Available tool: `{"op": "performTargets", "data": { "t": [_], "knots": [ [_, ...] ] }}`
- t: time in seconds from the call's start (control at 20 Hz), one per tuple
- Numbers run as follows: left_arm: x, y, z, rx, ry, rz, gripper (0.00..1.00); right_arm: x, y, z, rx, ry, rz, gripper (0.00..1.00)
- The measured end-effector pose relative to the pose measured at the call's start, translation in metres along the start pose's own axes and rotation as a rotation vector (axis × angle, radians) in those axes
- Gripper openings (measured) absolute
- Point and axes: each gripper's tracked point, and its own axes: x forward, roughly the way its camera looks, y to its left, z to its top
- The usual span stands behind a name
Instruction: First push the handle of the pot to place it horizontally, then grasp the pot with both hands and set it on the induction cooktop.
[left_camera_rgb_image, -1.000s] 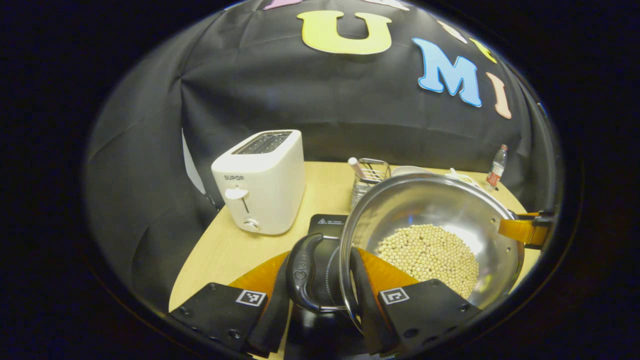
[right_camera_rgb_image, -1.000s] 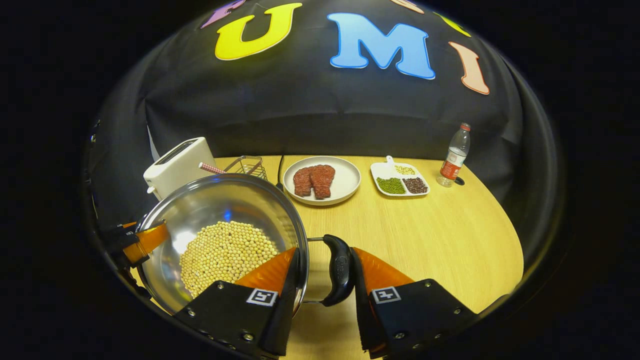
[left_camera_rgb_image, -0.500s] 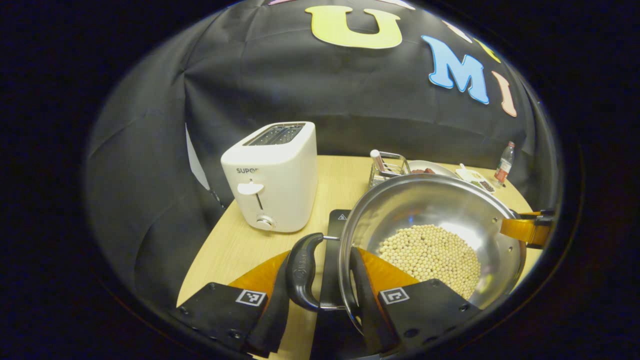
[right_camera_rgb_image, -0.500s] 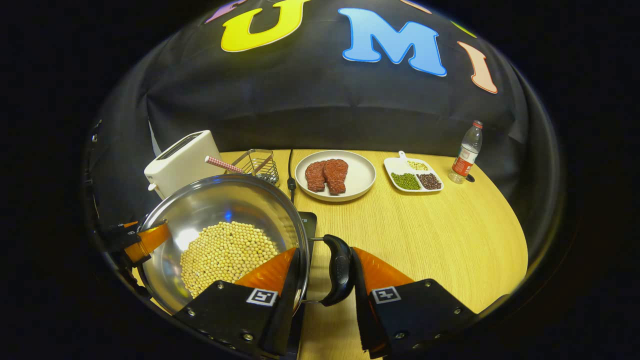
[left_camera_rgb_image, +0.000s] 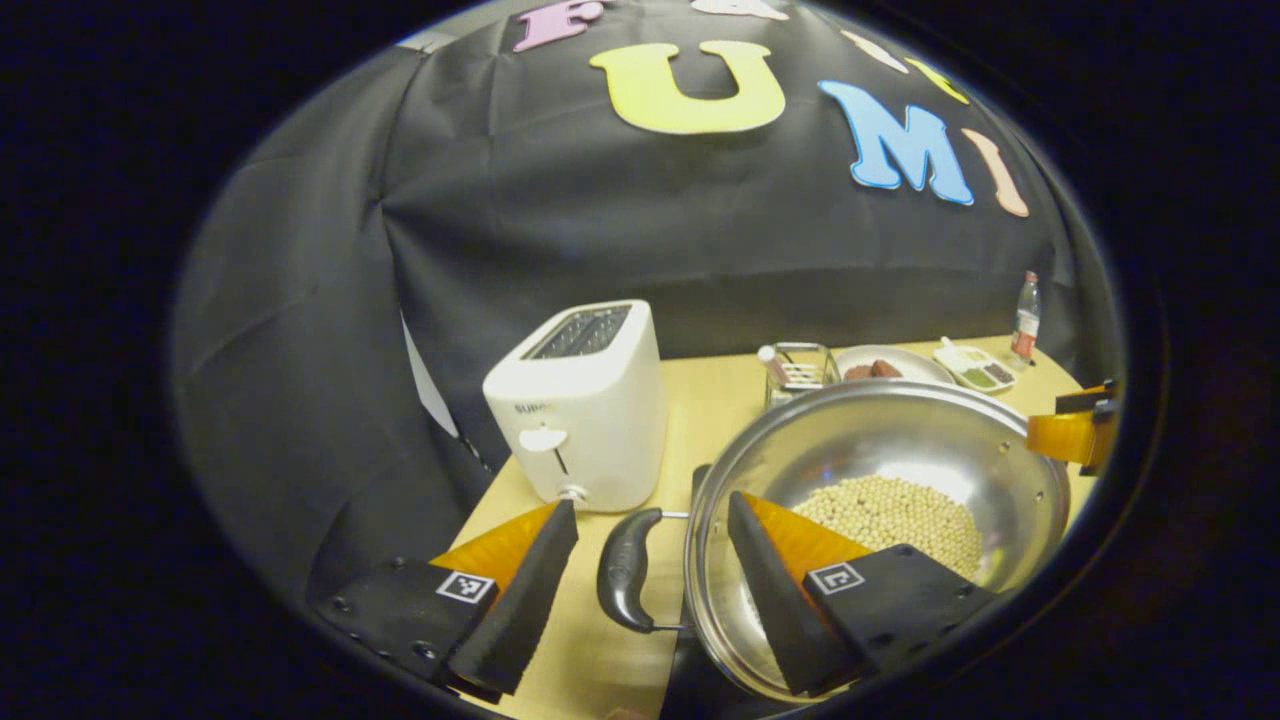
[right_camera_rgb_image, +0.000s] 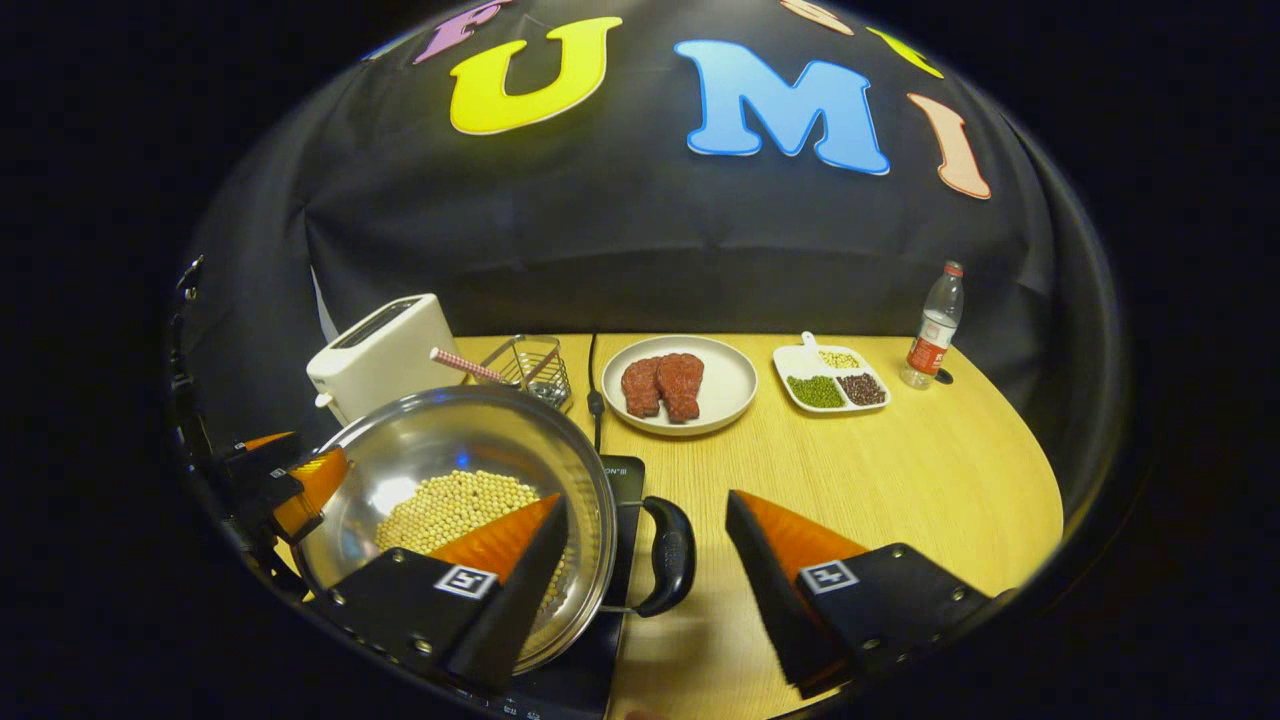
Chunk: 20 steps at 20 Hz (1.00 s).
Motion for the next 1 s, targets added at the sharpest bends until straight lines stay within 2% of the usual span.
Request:
{"op": "performTargets", "data": {
  "t": [0.05,0.15,0.35,0.6,0.85,1.0],
  "knots": [
    [-0.003,-0.001,0.009,-0.005,-0.022,0.003,0.91,-0.008,-0.005,0.004,-0.003,-0.010,-0.006,0.98],
    [-0.013,-0.003,0.024,-0.014,-0.064,0.020,0.98,-0.021,-0.018,0.013,-0.020,-0.050,-0.012,0.98],
    [-0.051,-0.029,0.051,-0.089,-0.130,0.012,0.98,-0.064,-0.054,0.033,-0.083,-0.158,-0.036,0.98],
    [-0.114,-0.072,0.088,-0.120,-0.240,0.009,0.98,-0.131,-0.088,0.048,-0.136,-0.285,-0.010,0.98],
    [-0.189,-0.130,0.119,-0.113,-0.341,-0.023,0.99,-0.191,-0.128,0.048,-0.111,-0.349,-0.008,0.98],
    [-0.230,-0.163,0.120,-0.093,-0.372,-0.050,0.98,-0.222,-0.156,0.042,-0.082,-0.380,-0.018,0.98]
  ]
}}
